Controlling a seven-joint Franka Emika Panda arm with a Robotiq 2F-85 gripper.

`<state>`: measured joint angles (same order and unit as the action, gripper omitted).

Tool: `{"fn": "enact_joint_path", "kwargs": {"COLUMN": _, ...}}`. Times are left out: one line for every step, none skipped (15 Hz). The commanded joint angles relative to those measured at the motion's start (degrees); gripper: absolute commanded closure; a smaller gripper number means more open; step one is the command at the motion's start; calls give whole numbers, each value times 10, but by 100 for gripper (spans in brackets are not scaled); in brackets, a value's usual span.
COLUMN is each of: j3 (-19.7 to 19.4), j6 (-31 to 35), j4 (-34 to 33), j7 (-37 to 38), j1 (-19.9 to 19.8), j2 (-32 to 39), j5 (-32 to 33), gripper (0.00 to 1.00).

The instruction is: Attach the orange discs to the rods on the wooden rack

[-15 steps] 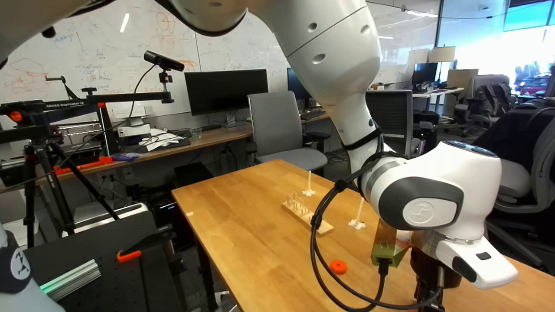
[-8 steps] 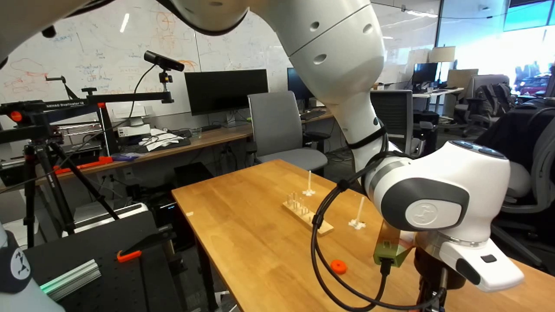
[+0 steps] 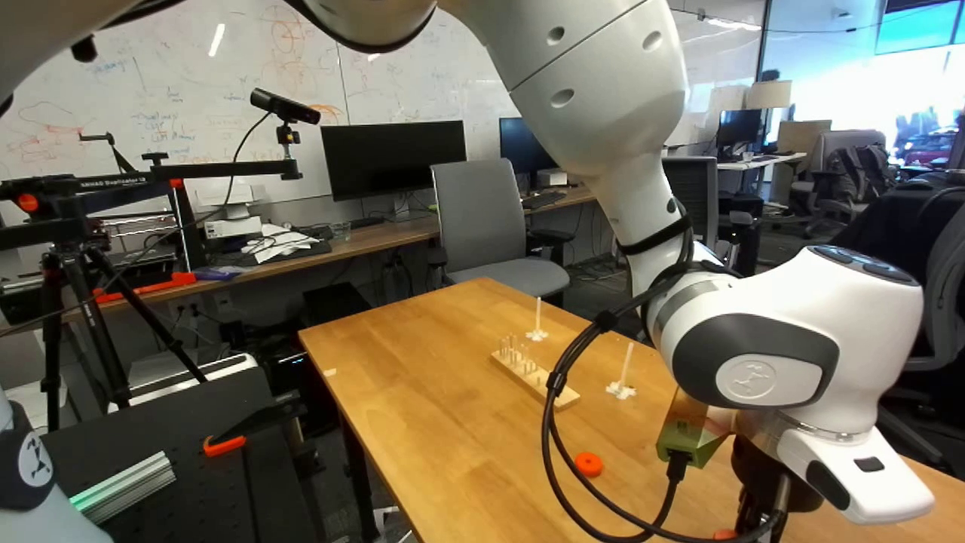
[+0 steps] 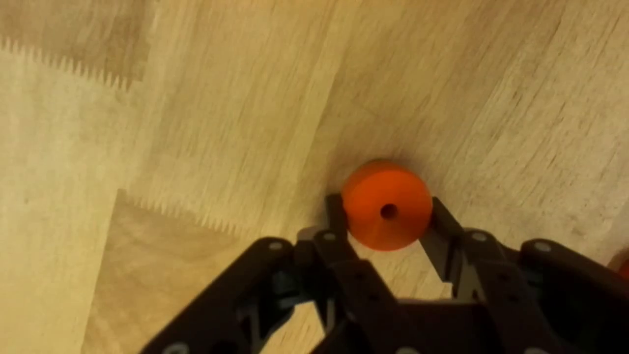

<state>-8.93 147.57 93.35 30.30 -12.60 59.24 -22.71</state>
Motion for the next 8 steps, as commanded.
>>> {"fn": "enact_joint_path", "kwargs": {"j3": 14, "j6": -18, "j4": 1, "j7": -15, "j1": -12, "j2": -24, "j5": -12, "gripper": 83}}
{"fn": "enact_joint_path", "kwargs": {"j3": 14, "j6": -18, "j4": 3, "j7": -16, "j1": -9, "j2": -33, "j5": -10, "gripper": 83}}
{"fn": "enact_joint_path", "kwargs": {"j3": 15, "j6": -19, "j4": 4, "j7": -16, "j1": -6, "j2": -39, "j5": -8, "gripper": 83}}
{"fn": "enact_joint_path", "kwargs": {"j3": 14, "j6": -18, "j4": 5, "j7": -15, "j1": -1, "j2": -45, "j5": -5, "gripper": 83}}
{"fn": "enact_joint_path", "kwargs": {"j3": 13, "j6": -18, "j4": 4, "j7": -13, "j1": 6, "j2": -52, "j5": -2, "gripper": 83}}
{"fn": "enact_joint_path", "kwargs": {"j3": 13, "j6": -19, "j4": 4, "j7": -13, "j1": 11, "j2": -58, "j5": 1, "gripper": 83}}
{"fn": "enact_joint_path", "kwargs": {"j3": 13, "j6": -19, "j4": 4, "j7": -13, "j1": 18, "j2": -64, "j5": 3, "gripper": 83}}
{"fn": "enact_joint_path", "kwargs": {"j3": 14, "j6": -19, "j4": 5, "j7": -14, "j1": 23, "j2": -69, "j5": 4, "gripper": 83}}
